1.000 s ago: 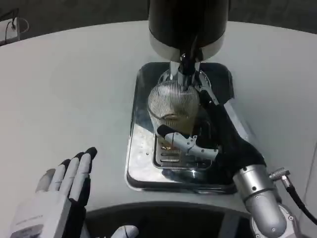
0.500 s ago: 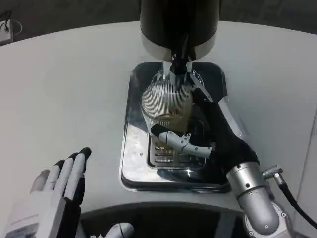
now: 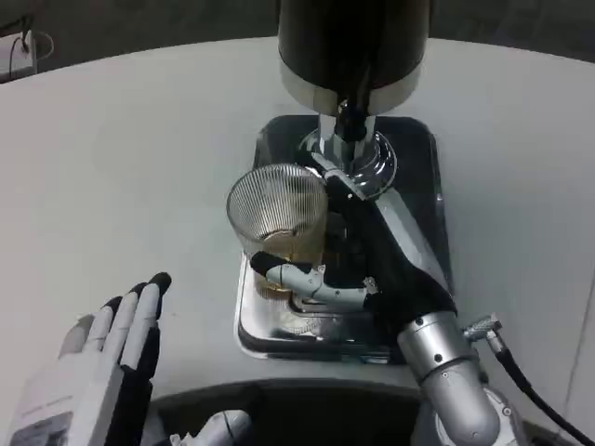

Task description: Grasp the cup under the faucet to collect the drink, then remove the cup.

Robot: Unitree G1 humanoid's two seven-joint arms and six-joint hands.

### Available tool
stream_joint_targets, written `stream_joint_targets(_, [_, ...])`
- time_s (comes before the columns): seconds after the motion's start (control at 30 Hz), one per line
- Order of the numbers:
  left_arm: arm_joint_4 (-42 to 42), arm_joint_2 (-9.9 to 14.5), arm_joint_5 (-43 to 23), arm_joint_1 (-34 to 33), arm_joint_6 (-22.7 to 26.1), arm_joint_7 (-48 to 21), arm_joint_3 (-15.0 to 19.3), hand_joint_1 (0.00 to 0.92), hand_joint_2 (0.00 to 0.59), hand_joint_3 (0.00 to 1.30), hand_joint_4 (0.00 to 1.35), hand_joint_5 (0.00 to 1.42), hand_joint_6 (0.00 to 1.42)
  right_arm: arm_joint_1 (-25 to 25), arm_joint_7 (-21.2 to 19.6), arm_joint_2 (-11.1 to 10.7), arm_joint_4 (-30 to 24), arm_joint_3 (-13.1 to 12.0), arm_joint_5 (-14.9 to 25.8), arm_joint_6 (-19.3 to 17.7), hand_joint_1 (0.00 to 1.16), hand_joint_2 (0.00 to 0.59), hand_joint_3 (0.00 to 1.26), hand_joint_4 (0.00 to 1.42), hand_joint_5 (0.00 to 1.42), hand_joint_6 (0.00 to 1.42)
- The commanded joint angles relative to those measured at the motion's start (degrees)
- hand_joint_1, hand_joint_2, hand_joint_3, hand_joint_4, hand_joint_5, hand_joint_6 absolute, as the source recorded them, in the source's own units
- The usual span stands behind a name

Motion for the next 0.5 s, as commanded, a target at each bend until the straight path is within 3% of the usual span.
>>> stream_joint_targets(0.03, [-0.28, -0.08, -0.92, 0.34, 0.80, -0.79, 0.32, 0.000, 0.164, 0.00, 0.00, 0.00, 0.00, -0.67, -0.14, 0.59, 1.35, -0.13, 0.03, 0.62, 0.77, 0.202, 0.14, 0.23, 0.30, 0.38])
stream_joint_targets(0.33, [-0.53, -0.30, -1.89, -0.16, 1.99, -1.22, 0.43, 0.000, 0.166, 0.00, 0.00, 0.00, 0.00, -0.60, -0.15, 1.44, 2.26, -1.36, 1.74, 0.64, 0.80, 0.197, 0.18, 0.28, 0.34, 0.43])
stream_joint_targets(0.5, [-0.81, -0.49, -2.40, -0.78, 2.78, -1.76, 0.71, 0.000, 0.167, 0.00, 0.00, 0.00, 0.00, -0.75, -0.22, 2.32, 2.92, -2.35, 3.50, 0.71, 0.83, 0.189, 0.24, 0.35, 0.44, 0.68])
